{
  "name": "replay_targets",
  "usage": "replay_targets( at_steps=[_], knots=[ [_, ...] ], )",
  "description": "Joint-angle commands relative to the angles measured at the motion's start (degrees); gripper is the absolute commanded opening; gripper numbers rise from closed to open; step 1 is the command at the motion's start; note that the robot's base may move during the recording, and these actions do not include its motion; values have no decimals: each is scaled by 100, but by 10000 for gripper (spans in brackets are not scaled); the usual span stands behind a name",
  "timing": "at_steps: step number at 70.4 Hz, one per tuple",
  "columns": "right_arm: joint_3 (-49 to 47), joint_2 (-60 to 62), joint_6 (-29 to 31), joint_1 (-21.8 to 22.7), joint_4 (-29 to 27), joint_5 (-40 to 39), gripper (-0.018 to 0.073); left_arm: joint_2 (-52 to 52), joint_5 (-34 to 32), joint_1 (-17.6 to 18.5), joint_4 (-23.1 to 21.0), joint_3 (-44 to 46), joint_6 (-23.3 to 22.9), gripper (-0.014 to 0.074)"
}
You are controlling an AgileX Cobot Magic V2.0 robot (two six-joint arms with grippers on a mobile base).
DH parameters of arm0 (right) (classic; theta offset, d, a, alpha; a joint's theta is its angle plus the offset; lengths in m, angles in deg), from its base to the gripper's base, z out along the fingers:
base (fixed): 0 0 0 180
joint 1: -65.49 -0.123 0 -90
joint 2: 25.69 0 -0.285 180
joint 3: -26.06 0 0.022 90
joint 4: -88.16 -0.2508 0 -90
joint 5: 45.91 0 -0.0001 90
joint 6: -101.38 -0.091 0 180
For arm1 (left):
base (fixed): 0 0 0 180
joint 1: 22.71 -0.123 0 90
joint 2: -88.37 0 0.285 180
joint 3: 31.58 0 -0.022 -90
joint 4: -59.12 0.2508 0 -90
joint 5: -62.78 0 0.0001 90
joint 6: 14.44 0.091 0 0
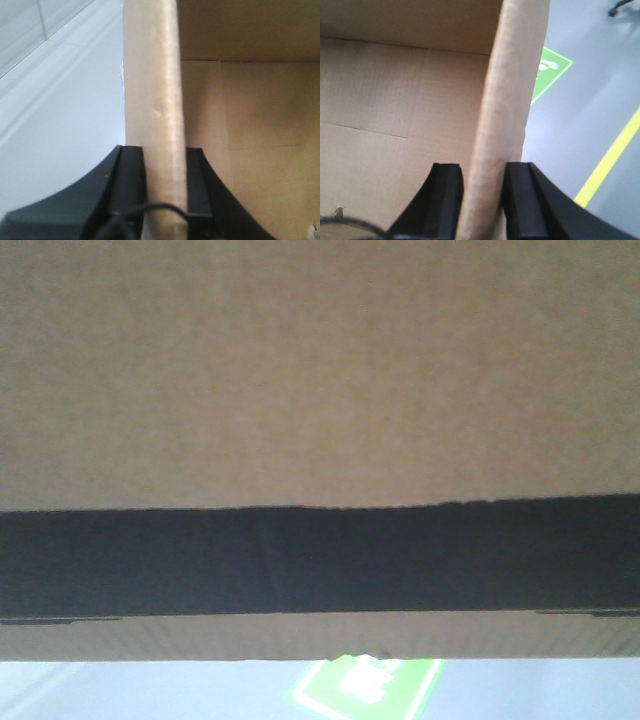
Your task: Grab box from left shelf to table start
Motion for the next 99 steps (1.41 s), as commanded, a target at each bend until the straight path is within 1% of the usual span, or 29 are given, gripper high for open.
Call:
replay_targets(
  at_steps=[1,99],
  knots=[
    [-154,-41,99,4,-364,-679,57,-49,-856,68,-1012,250,-74,-104],
    [-154,-41,99,4,-364,-679,57,-49,-856,68,-1012,250,-74,-104]
  ],
)
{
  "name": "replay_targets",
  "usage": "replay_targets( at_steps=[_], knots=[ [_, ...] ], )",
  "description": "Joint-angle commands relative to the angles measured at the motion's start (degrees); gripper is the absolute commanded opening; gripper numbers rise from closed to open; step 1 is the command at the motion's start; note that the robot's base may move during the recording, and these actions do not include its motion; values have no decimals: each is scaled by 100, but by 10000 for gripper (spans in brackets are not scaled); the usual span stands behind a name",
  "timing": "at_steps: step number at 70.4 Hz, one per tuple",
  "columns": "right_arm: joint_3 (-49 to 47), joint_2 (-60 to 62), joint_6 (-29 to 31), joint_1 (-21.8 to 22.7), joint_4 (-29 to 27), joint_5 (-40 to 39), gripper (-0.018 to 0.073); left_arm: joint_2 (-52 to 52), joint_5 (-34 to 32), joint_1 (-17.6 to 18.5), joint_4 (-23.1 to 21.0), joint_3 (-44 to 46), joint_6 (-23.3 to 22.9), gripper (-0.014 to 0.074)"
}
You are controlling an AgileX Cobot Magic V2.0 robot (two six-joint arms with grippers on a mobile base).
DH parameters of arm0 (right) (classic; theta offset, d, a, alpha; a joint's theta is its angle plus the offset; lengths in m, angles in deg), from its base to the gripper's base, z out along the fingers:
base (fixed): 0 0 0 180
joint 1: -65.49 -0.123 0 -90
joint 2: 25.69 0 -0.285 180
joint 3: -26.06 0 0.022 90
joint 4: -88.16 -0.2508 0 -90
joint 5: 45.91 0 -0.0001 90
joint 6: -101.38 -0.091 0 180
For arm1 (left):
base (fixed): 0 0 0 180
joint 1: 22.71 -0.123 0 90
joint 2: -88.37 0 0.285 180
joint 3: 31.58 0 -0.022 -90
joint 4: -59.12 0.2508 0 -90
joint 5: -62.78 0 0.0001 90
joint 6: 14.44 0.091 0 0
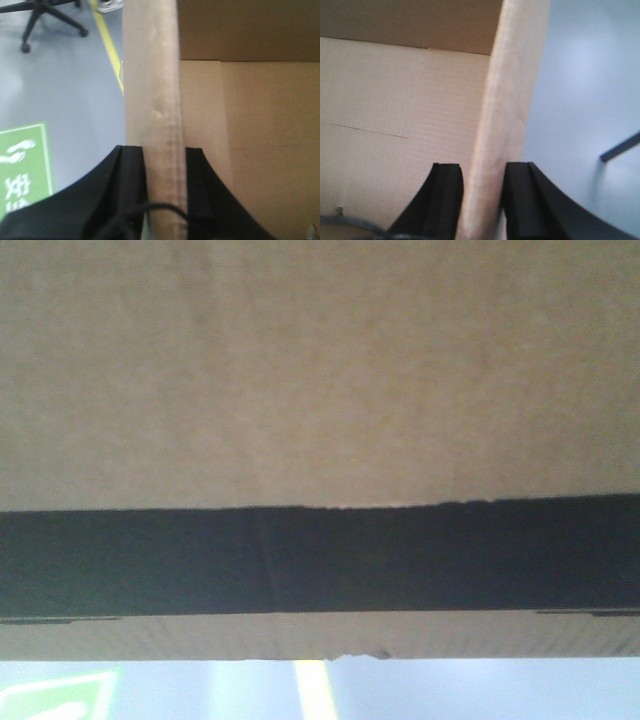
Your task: Grab box from left shelf to table start
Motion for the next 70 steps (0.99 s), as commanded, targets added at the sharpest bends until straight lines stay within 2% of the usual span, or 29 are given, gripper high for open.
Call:
replay_targets(
  at_steps=[1,70],
  knots=[
    [-154,-41,99,4,-364,-679,57,-49,-856,68,-1012,250,-74,-104],
    [-154,-41,99,4,-364,-679,57,-49,-856,68,-1012,250,-74,-104]
  ],
)
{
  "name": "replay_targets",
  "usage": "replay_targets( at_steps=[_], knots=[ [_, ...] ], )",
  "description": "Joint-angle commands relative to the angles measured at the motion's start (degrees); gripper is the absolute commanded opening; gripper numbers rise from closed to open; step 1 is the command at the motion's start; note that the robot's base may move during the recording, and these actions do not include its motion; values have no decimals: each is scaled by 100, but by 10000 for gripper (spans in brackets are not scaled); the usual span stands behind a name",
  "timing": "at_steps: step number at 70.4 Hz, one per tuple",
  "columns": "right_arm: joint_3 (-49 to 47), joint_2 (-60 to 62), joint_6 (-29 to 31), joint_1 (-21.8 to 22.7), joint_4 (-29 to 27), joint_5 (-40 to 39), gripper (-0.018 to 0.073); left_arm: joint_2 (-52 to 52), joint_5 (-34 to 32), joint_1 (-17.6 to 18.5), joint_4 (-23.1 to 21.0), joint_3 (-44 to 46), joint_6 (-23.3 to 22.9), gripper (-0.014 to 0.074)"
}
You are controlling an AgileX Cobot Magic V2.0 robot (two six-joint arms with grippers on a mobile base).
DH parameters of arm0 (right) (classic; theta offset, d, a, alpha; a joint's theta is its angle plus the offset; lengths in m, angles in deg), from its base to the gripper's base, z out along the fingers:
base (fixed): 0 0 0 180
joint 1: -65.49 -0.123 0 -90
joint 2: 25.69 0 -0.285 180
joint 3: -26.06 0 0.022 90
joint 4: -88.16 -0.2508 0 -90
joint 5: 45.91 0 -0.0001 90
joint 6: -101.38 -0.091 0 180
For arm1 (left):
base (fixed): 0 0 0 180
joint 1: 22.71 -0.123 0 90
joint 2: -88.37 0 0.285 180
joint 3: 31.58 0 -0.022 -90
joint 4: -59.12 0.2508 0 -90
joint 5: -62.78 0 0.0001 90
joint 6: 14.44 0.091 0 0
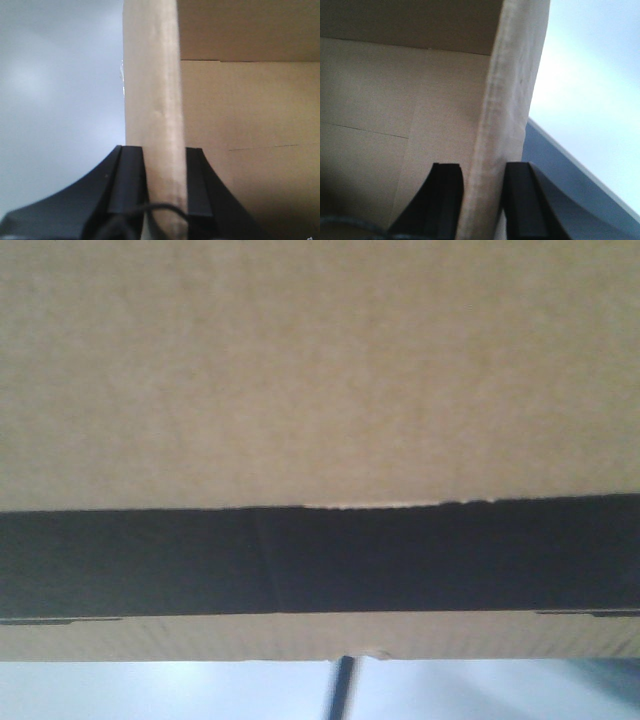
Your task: Grab box from left shelf to table start
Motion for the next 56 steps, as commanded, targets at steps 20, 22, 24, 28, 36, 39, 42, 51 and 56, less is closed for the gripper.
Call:
replay_targets(
  at_steps=[20,22,24,28,36,39,42,51,56],
  knots=[
    [-154,-41,99,4,-364,-678,57,-49,-856,68,-1012,250,-74,-104],
    [-154,-41,99,4,-364,-678,57,-49,-856,68,-1012,250,-74,-104],
    [-154,-41,99,4,-364,-678,57,-49,-856,68,-1012,250,-74,-104],
    [-154,-41,99,4,-364,-678,57,-49,-856,68,-1012,250,-74,-104],
    [-154,-41,99,4,-364,-678,57,-49,-856,68,-1012,250,-74,-104],
    [-154,-41,99,4,-364,-678,57,-49,-856,68,-1012,250,-74,-104],
    [-154,-41,99,4,-364,-678,57,-49,-856,68,-1012,250,-74,-104],
    [-154,-41,99,4,-364,-678,57,-49,-856,68,-1012,250,-74,-104],
    [-154,-41,99,4,-364,-678,57,-49,-856,68,-1012,250,-74,-104]
  ],
)
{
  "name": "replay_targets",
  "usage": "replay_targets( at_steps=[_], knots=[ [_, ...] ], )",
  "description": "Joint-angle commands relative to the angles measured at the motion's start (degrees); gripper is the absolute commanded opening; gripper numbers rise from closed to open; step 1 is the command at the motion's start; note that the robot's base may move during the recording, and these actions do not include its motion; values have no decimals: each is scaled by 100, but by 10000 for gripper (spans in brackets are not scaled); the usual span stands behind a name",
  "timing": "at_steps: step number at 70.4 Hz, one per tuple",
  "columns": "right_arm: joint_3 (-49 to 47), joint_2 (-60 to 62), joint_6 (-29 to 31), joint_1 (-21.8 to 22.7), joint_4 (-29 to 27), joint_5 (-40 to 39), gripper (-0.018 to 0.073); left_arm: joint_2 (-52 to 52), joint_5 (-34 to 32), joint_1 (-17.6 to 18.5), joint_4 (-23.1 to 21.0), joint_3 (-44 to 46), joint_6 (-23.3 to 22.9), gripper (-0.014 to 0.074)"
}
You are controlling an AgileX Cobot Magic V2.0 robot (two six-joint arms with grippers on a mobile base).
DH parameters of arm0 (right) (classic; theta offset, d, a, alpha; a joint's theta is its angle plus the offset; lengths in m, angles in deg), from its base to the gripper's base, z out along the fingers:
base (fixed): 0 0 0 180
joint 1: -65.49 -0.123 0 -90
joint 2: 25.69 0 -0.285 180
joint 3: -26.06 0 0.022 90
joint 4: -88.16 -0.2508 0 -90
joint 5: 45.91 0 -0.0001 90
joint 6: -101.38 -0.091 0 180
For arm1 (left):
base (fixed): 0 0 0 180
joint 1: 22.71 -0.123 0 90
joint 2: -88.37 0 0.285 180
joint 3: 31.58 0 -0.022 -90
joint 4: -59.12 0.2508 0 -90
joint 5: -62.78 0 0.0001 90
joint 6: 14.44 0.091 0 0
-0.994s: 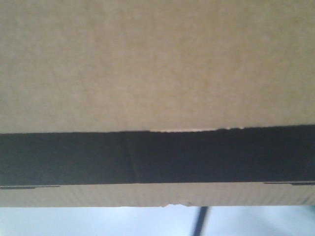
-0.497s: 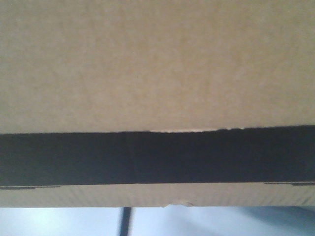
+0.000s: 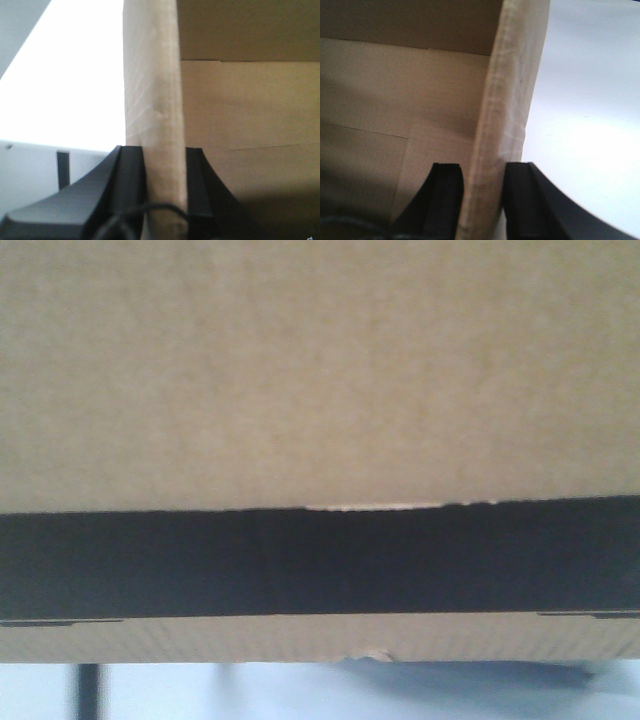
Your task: Grab box from left shelf to table start
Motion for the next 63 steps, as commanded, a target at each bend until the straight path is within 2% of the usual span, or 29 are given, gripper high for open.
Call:
replay_targets(
  at_steps=[1,63],
  knots=[
    [-154,-41,99,4,-364,-678,57,-49,-856,68,-1012,250,-74,-104],
    [-154,-46,99,4,-364,-674,57,-49,-856,68,-1012,250,-74,-104]
  ],
)
